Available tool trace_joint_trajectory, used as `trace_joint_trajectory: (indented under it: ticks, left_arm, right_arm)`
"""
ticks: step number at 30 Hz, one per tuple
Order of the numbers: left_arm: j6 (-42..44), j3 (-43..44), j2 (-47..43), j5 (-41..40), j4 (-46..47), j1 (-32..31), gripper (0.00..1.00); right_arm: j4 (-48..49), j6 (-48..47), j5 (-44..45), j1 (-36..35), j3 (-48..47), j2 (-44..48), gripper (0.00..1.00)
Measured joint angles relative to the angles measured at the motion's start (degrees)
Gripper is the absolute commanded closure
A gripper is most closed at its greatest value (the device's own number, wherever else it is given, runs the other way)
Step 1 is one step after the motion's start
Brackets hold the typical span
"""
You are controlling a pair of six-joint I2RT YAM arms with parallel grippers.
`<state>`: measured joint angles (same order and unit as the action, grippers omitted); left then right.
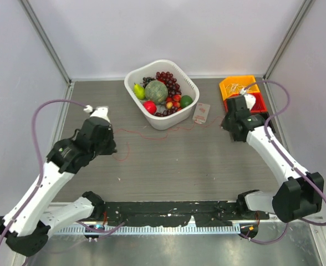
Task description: Untangle the cables
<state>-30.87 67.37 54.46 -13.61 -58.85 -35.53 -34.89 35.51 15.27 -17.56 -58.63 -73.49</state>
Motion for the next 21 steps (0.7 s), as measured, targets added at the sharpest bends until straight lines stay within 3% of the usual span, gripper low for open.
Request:
trace_joint_trajectory:
  ticks: [5,11,16,21]
  left_arm:
    - [-5.18,3.69,-5.75,-16.5,-9.79,0.09,1.0]
    - [-13.0,7.37,-10.03,-33.35,-16.46,0.42,1.0]
    - [-18.6,9.73,-11.89,-40.5,-17.7,0.42,1.0]
    - [-22.16,9.18,-10.97,-41.79,-18.29,0.42,1.0]
  right_arm:
    - [-5.27,-6.36,10.32,6.34,-6.38,2.56,0.99]
    - [-8.7,-10.86,16.52,13.57,-9.11,3.04,0.99]
    - [-10.84,-12.92,17.81,13.88,-9.11,3.13,0.99]
    - [-11.67,-14.01,18.29,13.77,-9.14,3.3,0.99]
